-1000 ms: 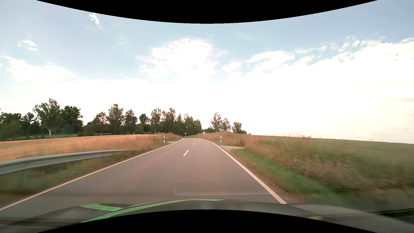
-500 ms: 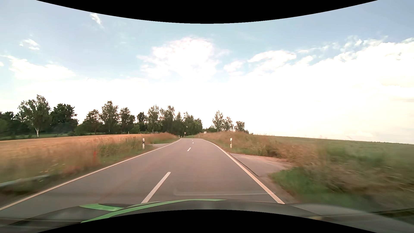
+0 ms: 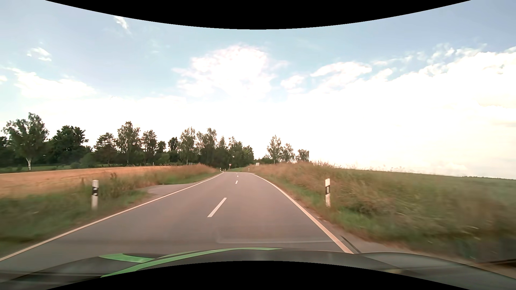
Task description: Follow the waypoints while adhering to traffic rules and regulations
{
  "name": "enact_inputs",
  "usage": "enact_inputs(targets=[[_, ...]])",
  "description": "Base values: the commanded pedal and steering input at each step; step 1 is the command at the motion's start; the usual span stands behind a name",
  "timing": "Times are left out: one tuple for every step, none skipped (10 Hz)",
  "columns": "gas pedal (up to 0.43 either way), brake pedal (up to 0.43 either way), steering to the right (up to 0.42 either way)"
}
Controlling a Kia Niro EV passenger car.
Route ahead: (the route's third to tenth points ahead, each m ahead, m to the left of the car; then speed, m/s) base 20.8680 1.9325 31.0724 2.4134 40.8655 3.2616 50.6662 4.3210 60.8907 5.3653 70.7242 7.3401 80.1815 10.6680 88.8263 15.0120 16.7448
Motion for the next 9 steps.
enact_inputs(targets=[[0.0,0.0,-0.007],[0.0,0.0,-0.007],[0.0,0.0,-0.007],[0.0,0.006,-0.007],[0.0,0.018,-0.009],[0.0,0.024,-0.01],[0.0,0.024,-0.012],[0.0,0.03,-0.012],[0.0,0.037,-0.012]])
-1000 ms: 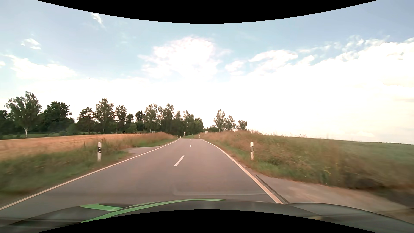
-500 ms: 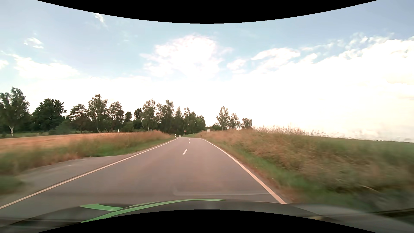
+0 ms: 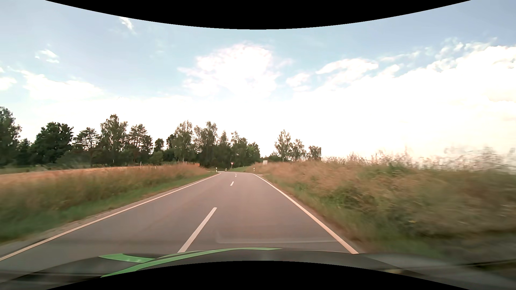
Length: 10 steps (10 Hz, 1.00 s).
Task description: Follow the waypoints while adhering to traffic rules and regulations
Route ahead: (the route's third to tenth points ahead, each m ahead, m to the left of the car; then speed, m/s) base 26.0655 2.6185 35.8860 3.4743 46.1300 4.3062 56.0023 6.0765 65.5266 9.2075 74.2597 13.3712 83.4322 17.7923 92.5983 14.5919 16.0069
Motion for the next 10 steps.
enact_inputs(targets=[[0.0,0.055,-0.012],[0.0,0.061,-0.012],[0.0,0.073,-0.012],[0.0,0.073,-0.012],[0.0,0.073,-0.012],[0.0,0.073,-0.012],[0.0,0.073,-0.012],[0.0,0.073,-0.012],[0.0,0.073,-0.012],[0.0,0.079,-0.011]])
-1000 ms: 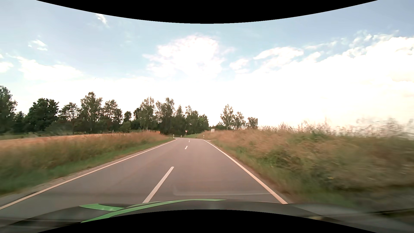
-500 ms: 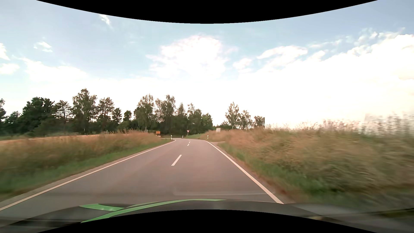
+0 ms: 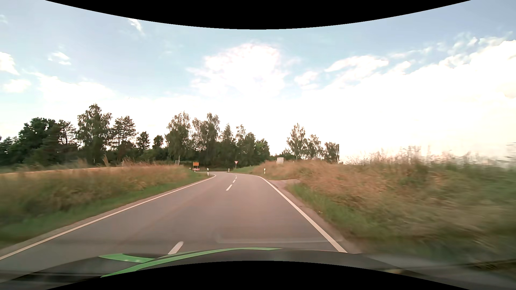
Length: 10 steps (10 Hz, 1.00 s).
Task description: Follow the waypoints while adhering to traffic rules and regulations
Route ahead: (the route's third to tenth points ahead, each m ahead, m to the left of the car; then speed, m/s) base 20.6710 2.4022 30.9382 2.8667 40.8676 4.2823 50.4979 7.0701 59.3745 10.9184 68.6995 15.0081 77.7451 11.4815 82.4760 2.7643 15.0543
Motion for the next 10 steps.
enact_inputs(targets=[[0.0,0.085,-0.01],[0.0,0.091,-0.01],[0.0,0.091,-0.01],[0.0,0.104,-0.01],[0.0,0.11,-0.01],[0.0,0.11,-0.01],[0.0,0.11,-0.01],[0.0,0.116,-0.01],[0.0,0.122,-0.01],[0.0,0.128,-0.012]])
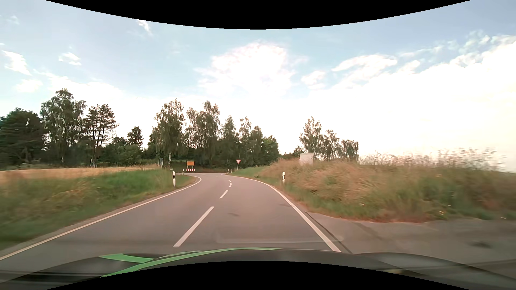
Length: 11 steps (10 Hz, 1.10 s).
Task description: Follow the waypoints while adhering to traffic rules and regulations
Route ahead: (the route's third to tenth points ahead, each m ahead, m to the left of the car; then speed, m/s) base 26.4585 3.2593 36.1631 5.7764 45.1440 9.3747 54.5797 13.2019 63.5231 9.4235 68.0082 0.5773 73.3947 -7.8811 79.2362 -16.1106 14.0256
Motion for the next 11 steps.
enact_inputs(targets=[[0.0,0.134,-0.016],[0.0,0.14,-0.017],[0.0,0.152,-0.016],[0.0,0.152,-0.018],[0.0,0.159,-0.02],[0.0,0.165,-0.023],[0.0,0.171,-0.029],[0.0,0.171,-0.034],[0.0,0.171,-0.036],[0.0,0.177,-0.04],[0.0,0.183,-0.045]])
